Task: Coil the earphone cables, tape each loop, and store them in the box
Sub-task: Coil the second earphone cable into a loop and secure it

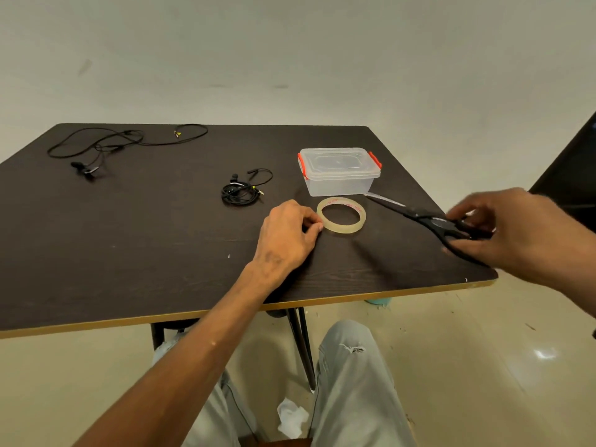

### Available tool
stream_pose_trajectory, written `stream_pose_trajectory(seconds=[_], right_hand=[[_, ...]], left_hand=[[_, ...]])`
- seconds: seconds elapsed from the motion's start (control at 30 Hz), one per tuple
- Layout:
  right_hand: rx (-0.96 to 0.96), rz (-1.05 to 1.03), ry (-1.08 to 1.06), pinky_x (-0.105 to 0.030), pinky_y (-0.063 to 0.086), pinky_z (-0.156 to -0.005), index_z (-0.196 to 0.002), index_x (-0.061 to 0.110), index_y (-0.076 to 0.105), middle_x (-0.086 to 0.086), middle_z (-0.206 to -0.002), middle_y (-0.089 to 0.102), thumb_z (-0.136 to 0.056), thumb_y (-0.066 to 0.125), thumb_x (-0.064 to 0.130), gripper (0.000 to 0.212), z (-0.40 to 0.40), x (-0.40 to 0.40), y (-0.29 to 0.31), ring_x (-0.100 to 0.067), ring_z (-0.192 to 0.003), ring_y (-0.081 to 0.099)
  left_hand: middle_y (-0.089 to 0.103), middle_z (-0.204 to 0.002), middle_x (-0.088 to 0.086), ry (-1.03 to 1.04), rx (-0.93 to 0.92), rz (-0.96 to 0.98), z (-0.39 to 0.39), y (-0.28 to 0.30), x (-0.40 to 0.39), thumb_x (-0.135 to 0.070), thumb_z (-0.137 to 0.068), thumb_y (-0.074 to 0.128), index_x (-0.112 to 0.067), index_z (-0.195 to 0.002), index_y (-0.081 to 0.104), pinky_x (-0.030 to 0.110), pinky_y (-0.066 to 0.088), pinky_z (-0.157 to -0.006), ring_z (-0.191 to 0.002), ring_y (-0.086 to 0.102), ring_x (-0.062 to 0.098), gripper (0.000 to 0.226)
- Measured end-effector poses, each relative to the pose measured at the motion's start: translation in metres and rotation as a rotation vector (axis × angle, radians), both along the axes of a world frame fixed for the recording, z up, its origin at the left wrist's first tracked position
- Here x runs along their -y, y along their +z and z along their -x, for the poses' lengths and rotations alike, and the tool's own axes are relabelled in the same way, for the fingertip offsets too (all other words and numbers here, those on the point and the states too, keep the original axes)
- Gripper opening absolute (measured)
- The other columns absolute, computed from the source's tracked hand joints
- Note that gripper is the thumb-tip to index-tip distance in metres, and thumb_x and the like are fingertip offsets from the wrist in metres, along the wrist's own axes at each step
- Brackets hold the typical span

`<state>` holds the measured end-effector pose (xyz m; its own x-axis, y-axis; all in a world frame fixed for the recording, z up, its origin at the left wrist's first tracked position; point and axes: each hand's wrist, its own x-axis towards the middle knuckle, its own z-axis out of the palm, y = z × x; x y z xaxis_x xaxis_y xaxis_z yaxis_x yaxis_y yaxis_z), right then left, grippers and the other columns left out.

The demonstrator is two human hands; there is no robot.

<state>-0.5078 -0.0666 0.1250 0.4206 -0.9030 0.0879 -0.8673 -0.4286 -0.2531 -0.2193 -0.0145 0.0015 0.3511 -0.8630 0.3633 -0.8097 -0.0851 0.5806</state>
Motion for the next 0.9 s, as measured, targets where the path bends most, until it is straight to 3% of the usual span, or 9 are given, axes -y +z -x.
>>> stream_pose_trajectory(seconds=[0.13,0.23,0.3,0.43,0.53,0.67,0.77,0.9], right_hand=[[0.065,-0.031,0.175,-0.022,0.049,-0.079,-0.119,0.038,0.066,0.012,-0.1,0.07,-0.06,0.095,0.052,0.067,-0.027,-0.007,0.005,-0.005,-0.092,0.068],[0.422,-0.045,0.241,-0.025,0.058,-0.088,-0.121,0.035,0.07,0.014,-0.101,0.074,-0.061,0.095,0.052,0.067,-0.053,0.013,-0.02,-0.002,-0.097,0.072],[0.555,-0.004,0.277,-0.023,0.059,-0.092,-0.12,0.03,0.072,0.011,-0.104,0.076,-0.067,0.096,0.042,0.06,-0.069,0.033,-0.047,0.001,-0.102,0.072],[0.532,-0.009,0.334,-0.029,0.06,-0.095,-0.121,0.026,0.071,0.013,-0.117,0.074,-0.075,0.091,0.027,0.051,-0.09,0.064,-0.089,0.004,-0.109,0.069],[0.545,-0.09,0.33,-0.017,0.057,-0.081,-0.118,0.027,0.072,0.013,-0.114,0.076,-0.074,0.094,0.026,0.05,-0.085,0.078,-0.096,0.003,-0.109,0.07],[0.486,-0.101,0.343,-0.011,0.05,-0.071,-0.115,0.032,0.071,0.012,-0.11,0.077,-0.072,0.094,0.024,0.05,-0.081,0.083,-0.099,0.004,-0.1,0.071],[0.554,-0.085,0.26,-0.006,0.047,-0.068,-0.113,0.032,0.072,0.015,-0.097,0.075,-0.069,0.096,0.031,0.05,-0.089,0.079,-0.107,0.008,-0.092,0.071],[0.584,-0.064,0.206,-0.006,0.047,-0.072,-0.117,0.031,0.072,0.012,-0.1,0.075,-0.066,0.097,0.04,0.058,-0.094,0.077,-0.109,0.003,-0.095,0.07]], left_hand=[[0.073,-0.097,-0.014,-0.01,-0.012,0.013,-0.001,0.002,0.005,-0.04,-0.087,0.08,-0.031,-0.095,0.081,0.034,0.058,-0.083,-0.077,0.06,0.004,0.012],[0.074,-0.085,-0.016,-0.028,-0.094,-0.025,0.007,0.007,0.015,-0.044,-0.081,0.085,-0.034,-0.085,0.079,0.035,0.06,-0.084,-0.076,0.063,0.004,0.013],[0.075,-0.084,-0.013,-0.054,-0.101,-0.028,0.016,0.007,0.022,-0.044,-0.08,0.085,-0.033,-0.082,0.078,0.038,0.061,-0.083,-0.08,0.069,0.008,0.013],[0.076,-0.083,-0.013,-0.103,-0.109,-0.024,0.02,0.002,0.027,-0.042,-0.079,0.083,-0.032,-0.08,0.078,0.037,0.061,-0.082,-0.08,0.07,0.006,0.012],[0.076,-0.09,-0.013,-0.143,-0.088,0.004,0.012,-0.001,0.02,-0.035,-0.085,0.081,-0.031,-0.089,0.082,0.038,0.059,-0.086,-0.085,0.069,0.006,0.005],[0.077,-0.096,-0.008,-0.154,-0.053,0.045,0.008,-0.003,0.011,-0.027,-0.089,0.078,-0.026,-0.097,0.083,0.039,0.057,-0.087,-0.09,0.069,0.011,0.01],[0.075,-0.098,-0.009,-0.113,-0.003,0.055,0.013,-0.005,0.005,-0.028,-0.09,0.076,-0.028,-0.097,0.083,0.038,0.057,-0.085,-0.091,0.067,0.012,0.01],[0.073,-0.098,-0.01,-0.044,0.019,0.058,0.016,-0.005,0.002,-0.028,-0.09,0.074,-0.03,-0.095,0.082,0.039,0.058,-0.08,-0.087,0.067,0.014,0.01]])
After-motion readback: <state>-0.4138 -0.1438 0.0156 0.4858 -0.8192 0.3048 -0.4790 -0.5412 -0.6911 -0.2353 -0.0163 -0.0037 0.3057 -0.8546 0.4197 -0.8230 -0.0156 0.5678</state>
